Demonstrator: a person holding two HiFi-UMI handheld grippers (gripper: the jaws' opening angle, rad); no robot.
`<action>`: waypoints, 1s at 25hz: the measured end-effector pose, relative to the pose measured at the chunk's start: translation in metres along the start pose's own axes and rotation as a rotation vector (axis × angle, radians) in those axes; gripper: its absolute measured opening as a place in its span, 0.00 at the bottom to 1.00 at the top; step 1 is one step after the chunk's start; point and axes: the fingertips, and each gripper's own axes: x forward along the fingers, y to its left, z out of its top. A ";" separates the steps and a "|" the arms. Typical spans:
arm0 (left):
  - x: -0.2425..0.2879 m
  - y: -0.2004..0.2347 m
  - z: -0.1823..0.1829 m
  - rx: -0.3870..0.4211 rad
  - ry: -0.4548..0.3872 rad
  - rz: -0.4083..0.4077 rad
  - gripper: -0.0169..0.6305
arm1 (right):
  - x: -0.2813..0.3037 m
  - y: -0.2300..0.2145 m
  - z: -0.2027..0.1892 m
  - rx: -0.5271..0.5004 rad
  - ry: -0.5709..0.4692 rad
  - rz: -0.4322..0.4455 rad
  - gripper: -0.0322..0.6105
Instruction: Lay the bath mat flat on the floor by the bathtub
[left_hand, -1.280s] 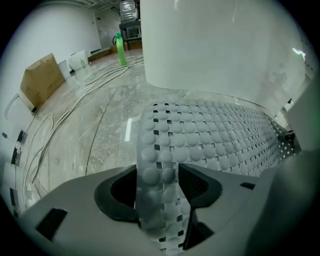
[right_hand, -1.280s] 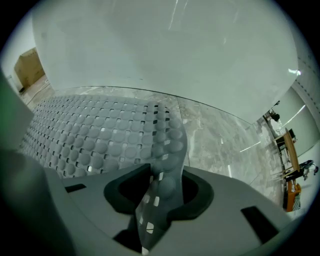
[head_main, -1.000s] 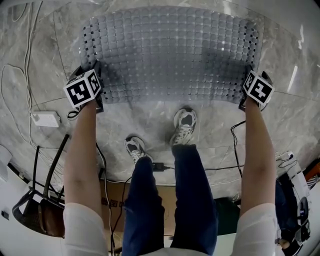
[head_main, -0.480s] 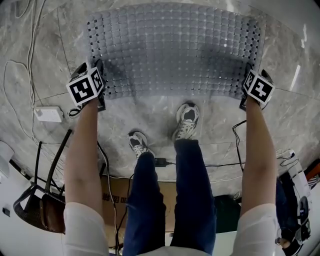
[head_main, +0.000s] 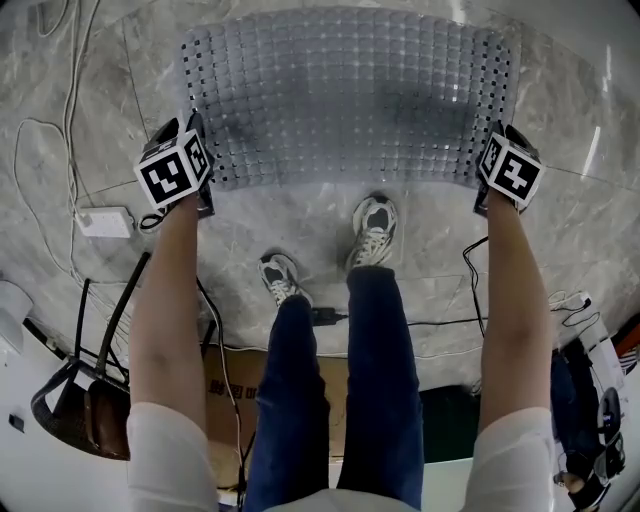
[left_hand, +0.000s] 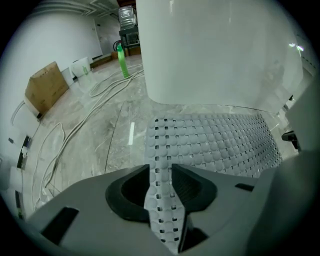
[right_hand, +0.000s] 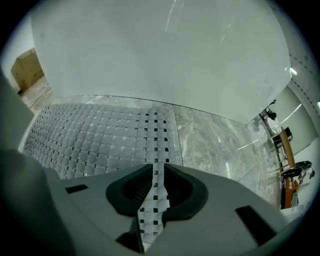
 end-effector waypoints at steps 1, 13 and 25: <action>-0.005 0.000 0.003 0.012 -0.001 0.007 0.22 | -0.004 0.002 0.002 -0.003 -0.005 0.003 0.17; -0.072 -0.017 0.021 0.021 -0.007 -0.046 0.10 | -0.070 0.030 0.022 0.051 -0.016 0.112 0.10; -0.158 -0.034 0.044 0.034 -0.037 -0.067 0.09 | -0.152 0.030 0.045 0.083 -0.043 0.156 0.10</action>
